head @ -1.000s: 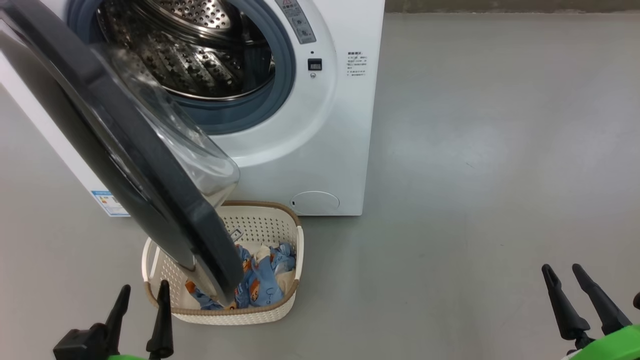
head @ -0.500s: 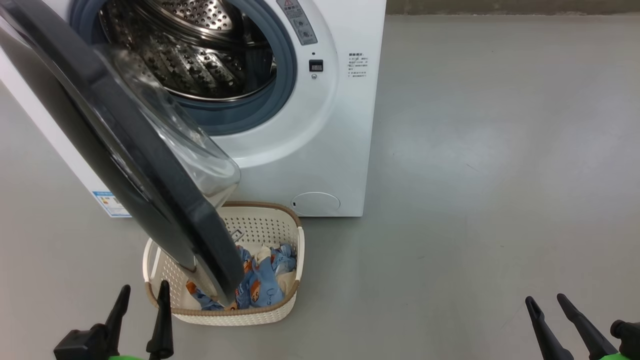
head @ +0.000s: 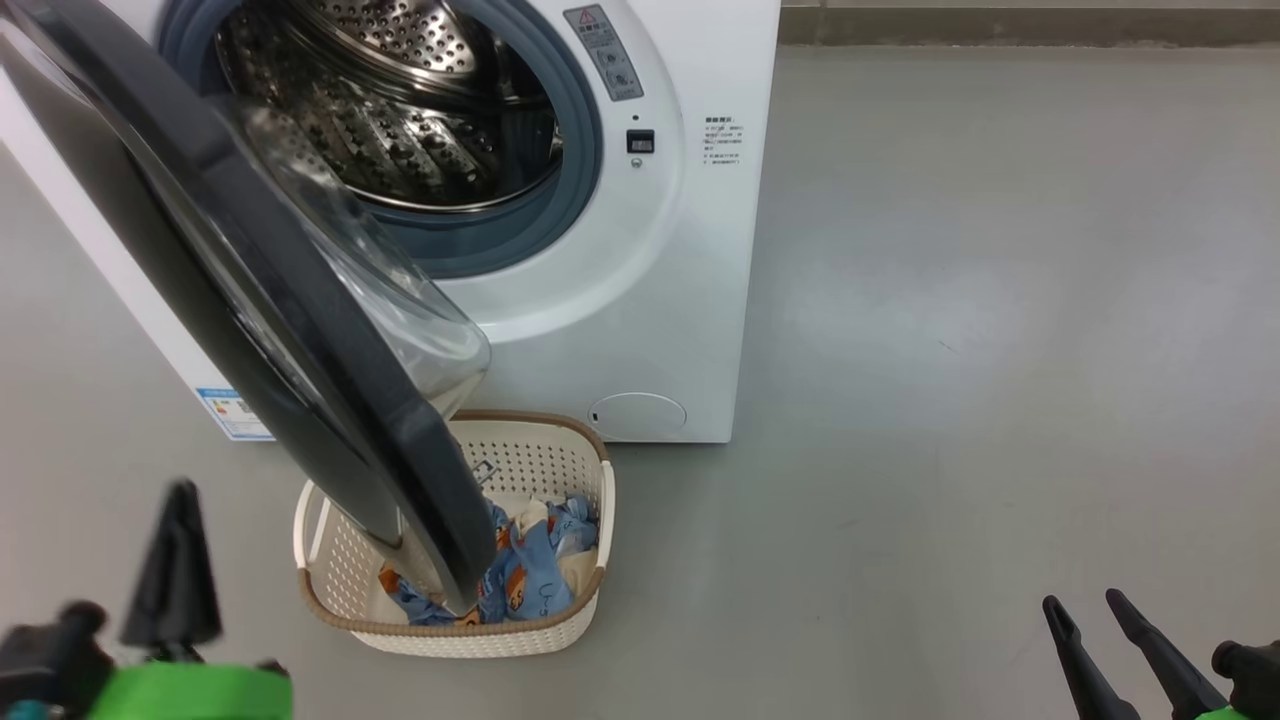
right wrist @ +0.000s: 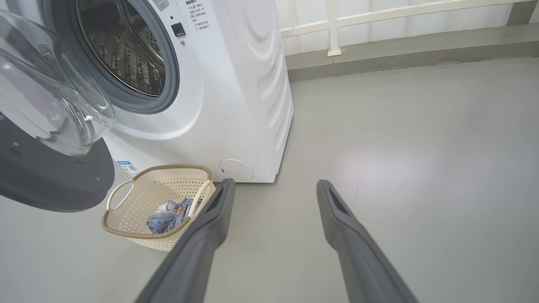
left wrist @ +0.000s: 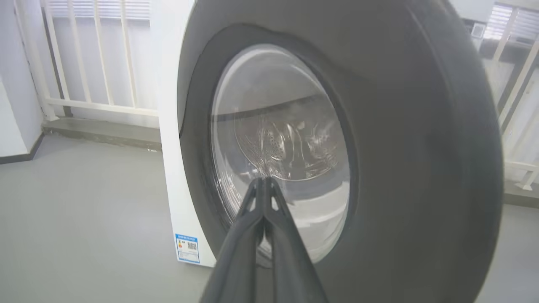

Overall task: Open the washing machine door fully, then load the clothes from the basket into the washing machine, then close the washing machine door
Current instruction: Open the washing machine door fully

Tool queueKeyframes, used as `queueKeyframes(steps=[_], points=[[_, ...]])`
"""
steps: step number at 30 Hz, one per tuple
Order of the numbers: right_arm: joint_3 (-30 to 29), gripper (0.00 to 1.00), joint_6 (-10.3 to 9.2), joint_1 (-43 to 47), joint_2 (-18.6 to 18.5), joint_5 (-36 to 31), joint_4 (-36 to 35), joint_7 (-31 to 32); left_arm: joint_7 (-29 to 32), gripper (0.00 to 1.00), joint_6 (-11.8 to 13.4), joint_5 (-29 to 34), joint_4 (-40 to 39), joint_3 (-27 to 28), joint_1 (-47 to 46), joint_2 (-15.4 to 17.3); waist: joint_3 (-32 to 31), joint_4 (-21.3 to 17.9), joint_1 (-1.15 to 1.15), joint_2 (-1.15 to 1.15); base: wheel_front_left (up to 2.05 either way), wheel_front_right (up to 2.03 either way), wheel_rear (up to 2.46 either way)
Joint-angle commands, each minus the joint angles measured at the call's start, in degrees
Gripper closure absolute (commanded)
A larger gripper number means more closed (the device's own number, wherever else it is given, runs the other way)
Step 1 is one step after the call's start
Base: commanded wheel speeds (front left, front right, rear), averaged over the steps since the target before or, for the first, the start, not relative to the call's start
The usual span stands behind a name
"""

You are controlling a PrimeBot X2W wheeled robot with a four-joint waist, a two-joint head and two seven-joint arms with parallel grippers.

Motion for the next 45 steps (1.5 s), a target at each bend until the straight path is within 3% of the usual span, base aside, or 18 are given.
queueKeyframes(steps=[1,7,13,19,26,33,45], points=[[1.0,0.00,0.10,0.3,-1.9,-0.7,-1.4,-0.8,-0.4,1.00,0.6,0.8,-3.7,2.7,-3.1,0.5,0.0,0.0,0.00,0.00,0.00,0.00,0.00],[0.5,0.00,0.10,0.2,-2.1,-1.5,-2.3,-0.8,-0.4,1.00,1.8,1.8,-18.8,2.0,-5.2,-0.4,-0.1,-0.2,0.00,0.00,0.00,0.00,0.00],[0.7,0.00,0.10,0.2,-1.8,-1.7,-2.7,-0.8,-0.4,1.00,1.5,0.9,-25.2,-8.6,-5.0,-0.6,0.2,-0.4,0.00,0.00,0.00,0.00,0.00],[1.3,0.00,0.10,-0.5,-1.7,-1.7,-2.9,-0.8,-0.2,1.00,1.1,-1.2,-18.2,-20.1,-5.8,-0.6,1.2,-0.9,0.00,0.00,0.00,0.00,0.00],[1.8,0.00,0.10,-1.4,-1.5,-1.7,-2.8,-0.8,-0.2,1.00,1.4,-4.6,-7.0,-25.2,-8.2,-0.6,2.0,-1.1,0.00,0.00,0.00,0.00,0.00],[2.2,0.00,0.10,-2.1,-1.6,-1.6,-2.6,-0.8,-0.3,1.00,3.1,-7.3,4.1,-25.3,-10.6,-0.6,2.4,-1.0,0.00,0.00,0.00,0.00,0.00],[2.9,0.00,0.10,-2.4,-1.8,-1.3,-2.3,-0.8,-0.3,1.00,3.1,-8.8,8.9,-22.6,-12.4,-0.6,2.0,-0.1,0.00,0.00,0.00,0.00,0.00]])
